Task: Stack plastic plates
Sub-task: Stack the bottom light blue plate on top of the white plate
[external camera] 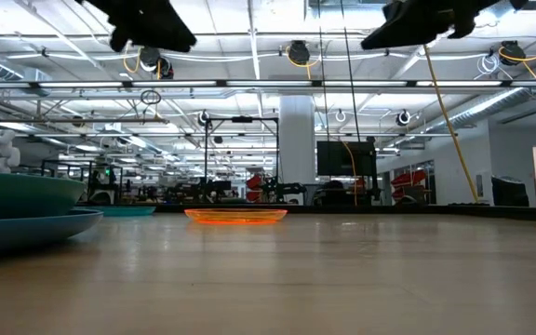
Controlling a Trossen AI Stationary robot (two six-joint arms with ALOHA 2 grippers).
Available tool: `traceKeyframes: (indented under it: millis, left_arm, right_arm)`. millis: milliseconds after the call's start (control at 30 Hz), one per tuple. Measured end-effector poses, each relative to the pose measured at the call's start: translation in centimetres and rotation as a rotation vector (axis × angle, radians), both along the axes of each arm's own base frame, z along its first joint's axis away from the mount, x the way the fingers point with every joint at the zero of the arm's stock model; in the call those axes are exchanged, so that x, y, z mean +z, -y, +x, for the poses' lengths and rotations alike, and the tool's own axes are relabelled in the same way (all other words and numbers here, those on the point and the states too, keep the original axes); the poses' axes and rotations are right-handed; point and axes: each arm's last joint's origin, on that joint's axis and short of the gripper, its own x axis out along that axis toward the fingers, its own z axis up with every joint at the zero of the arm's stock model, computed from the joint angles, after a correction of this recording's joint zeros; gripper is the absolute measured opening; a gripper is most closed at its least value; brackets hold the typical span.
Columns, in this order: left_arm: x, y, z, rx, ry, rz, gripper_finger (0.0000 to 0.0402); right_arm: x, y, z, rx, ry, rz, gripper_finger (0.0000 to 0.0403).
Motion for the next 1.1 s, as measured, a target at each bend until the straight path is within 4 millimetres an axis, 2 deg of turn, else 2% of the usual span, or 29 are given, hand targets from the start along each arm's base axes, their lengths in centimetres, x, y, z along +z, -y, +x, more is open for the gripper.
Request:
traceKeyframes:
  millis: [300, 567, 900, 1100]
  left_arm:
    - [-1.6, -2.7, 2.2, 0.012, -0.028, -0.090, 0.0113]
    - [-4.4, -5.0, 4.2, 0.055, -0.098, -0.200, 0.0113]
    - [-7.4, -8.3, 5.3, 0.102, -0.181, -0.328, 0.0113]
    - [-8.7, -9.7, 5.9, 0.056, -0.231, -0.306, 0.0113]
  right_arm:
    - [-1.0, 0.0, -4.2, -0.035, 0.080, 0.004, 0.0011]
    - [-1.2, -0.2, -6.9, -0.049, 0.186, 0.023, 0.0011]
    - [-1.0, -0.2, -7.5, -0.056, 0.218, 0.046, 0.0011]
    - [-1.0, -0.2, -7.5, -0.056, 0.217, 0.046, 0.0011]
